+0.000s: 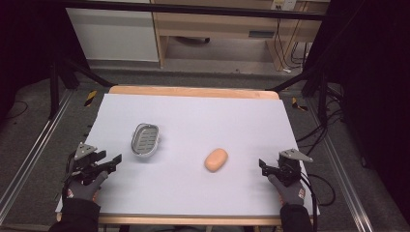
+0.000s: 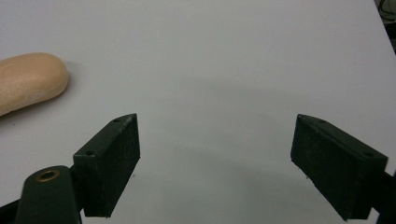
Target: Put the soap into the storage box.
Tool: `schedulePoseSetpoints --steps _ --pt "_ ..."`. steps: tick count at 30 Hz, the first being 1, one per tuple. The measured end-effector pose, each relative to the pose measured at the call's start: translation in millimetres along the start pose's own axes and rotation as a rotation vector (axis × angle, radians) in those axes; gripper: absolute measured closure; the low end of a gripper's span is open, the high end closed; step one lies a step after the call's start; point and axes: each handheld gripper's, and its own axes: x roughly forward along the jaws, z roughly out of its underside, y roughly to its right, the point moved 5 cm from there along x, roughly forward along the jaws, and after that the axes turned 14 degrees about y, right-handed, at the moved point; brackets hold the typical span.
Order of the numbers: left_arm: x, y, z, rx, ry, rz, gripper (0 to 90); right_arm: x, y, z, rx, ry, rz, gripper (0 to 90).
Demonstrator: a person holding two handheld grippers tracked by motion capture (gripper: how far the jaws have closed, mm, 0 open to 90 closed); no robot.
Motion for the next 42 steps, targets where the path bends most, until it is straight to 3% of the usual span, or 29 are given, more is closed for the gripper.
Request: schedulePoseSetpoints --steps 8,18,29,42 --pt "1.5 12.7 -3.3 0.022 -0.005 0.035 32.8 2.8 -1.1 3.6 -0.024 -0.035 0.022 14.5" --pt "6.1 32.5 -7.9 0.040 -0.011 0.077 27.0 2.8 -2.7 2.0 -0.027 -0.031 0.025 13.4" --pt "13.0 63.9 -14.5 0.092 -0.014 0.138 24.6 2.8 -4.4 -1.5 -0.024 -0.024 0.029 12.5" --pt "18.5 79.8 -20.7 0.119 -0.014 0.168 23.3 2.7 -6.3 -0.8 -0.039 -0.032 0.029 12.0"
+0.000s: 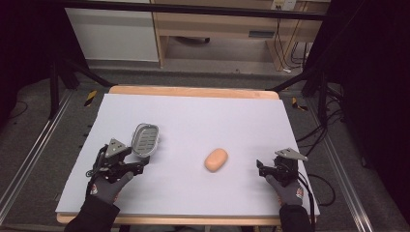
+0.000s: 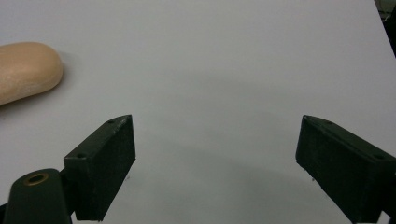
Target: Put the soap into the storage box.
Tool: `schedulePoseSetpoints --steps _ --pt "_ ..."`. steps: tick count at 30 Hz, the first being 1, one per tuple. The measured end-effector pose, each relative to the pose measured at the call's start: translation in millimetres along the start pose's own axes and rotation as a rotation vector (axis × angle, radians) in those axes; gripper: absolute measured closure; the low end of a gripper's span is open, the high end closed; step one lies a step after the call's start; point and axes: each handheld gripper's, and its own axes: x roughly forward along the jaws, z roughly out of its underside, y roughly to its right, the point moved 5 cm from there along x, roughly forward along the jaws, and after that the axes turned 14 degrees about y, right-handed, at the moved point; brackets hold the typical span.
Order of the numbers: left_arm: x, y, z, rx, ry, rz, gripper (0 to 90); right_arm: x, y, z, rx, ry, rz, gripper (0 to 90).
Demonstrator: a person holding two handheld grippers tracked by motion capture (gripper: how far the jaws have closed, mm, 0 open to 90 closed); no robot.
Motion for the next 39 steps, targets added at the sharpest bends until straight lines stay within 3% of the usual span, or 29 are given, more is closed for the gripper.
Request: schedulePoseSetpoints --steps 15,22,39 --pt "10.8 15.5 -16.2 0.019 0.020 0.034 22.7 0.8 -0.6 1.3 0.002 -0.007 -0.002 11.5" --pt "19.8 28.8 -25.5 0.029 0.033 0.053 22.5 0.8 -0.3 0.5 0.008 -0.008 -0.002 11.3" --pt "47.8 61.1 -38.7 0.075 0.009 0.108 22.2 0.8 -0.7 -0.2 0.004 -0.009 0.005 11.1"
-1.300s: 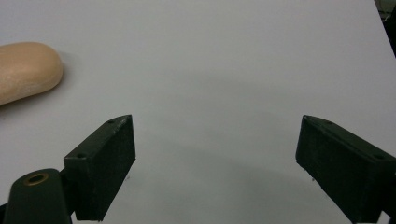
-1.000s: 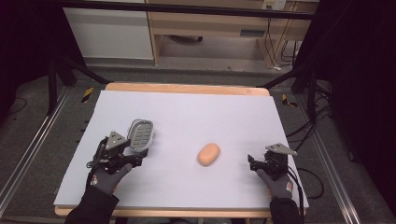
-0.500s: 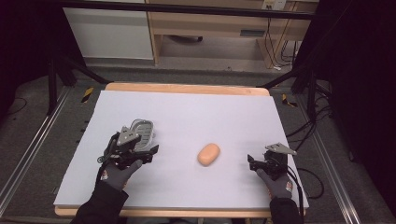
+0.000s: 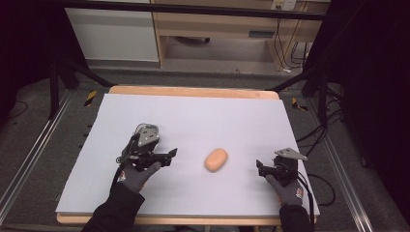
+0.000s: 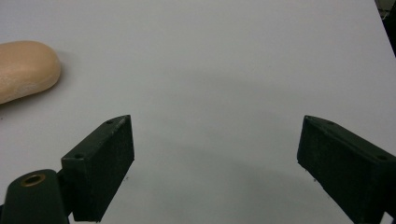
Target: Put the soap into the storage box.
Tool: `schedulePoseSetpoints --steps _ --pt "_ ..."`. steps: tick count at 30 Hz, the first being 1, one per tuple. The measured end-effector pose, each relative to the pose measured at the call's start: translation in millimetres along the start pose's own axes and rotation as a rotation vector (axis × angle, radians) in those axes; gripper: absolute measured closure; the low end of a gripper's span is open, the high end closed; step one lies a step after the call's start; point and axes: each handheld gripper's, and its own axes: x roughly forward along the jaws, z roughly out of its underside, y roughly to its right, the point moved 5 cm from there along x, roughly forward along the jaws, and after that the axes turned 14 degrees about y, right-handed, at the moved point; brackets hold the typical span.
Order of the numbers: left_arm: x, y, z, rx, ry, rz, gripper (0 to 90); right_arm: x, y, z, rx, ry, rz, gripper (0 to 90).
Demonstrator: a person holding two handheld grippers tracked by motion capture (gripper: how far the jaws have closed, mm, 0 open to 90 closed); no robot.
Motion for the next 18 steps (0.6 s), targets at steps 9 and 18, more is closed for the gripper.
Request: schedulePoseSetpoints --steps 9,18 --pt "14.0 14.0 -8.1 0.010 -0.011 0.022 22.3 1.0 1.2 -0.8 -0.005 0.000 0.000 10.7" --pt "36.6 34.8 -12.2 0.039 -0.050 0.058 22.4 -0.3 -0.7 -4.0 -0.008 0.003 -0.008 9.8"
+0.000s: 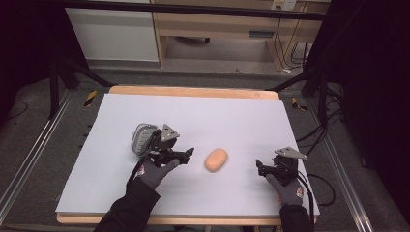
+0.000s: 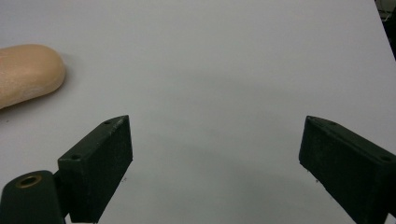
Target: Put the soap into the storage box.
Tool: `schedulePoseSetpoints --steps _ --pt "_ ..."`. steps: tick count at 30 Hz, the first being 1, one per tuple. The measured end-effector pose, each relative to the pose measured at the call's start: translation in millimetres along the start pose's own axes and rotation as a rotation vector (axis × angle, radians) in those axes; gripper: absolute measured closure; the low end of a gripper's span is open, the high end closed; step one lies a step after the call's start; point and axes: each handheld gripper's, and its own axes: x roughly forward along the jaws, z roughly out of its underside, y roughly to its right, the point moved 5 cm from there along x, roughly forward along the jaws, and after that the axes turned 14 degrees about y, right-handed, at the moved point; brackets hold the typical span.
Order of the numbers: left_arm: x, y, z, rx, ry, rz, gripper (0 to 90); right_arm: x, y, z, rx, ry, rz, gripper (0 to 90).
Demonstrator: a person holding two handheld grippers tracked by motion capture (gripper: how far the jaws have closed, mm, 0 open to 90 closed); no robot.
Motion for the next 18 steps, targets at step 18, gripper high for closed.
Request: schedulePoseSetpoints --steps 18 --pt "31.9 29.8 -13.2 0.047 -0.046 0.041 21.8 -2.5 2.2 -1.7 0.010 0.010 -0.002 9.6"
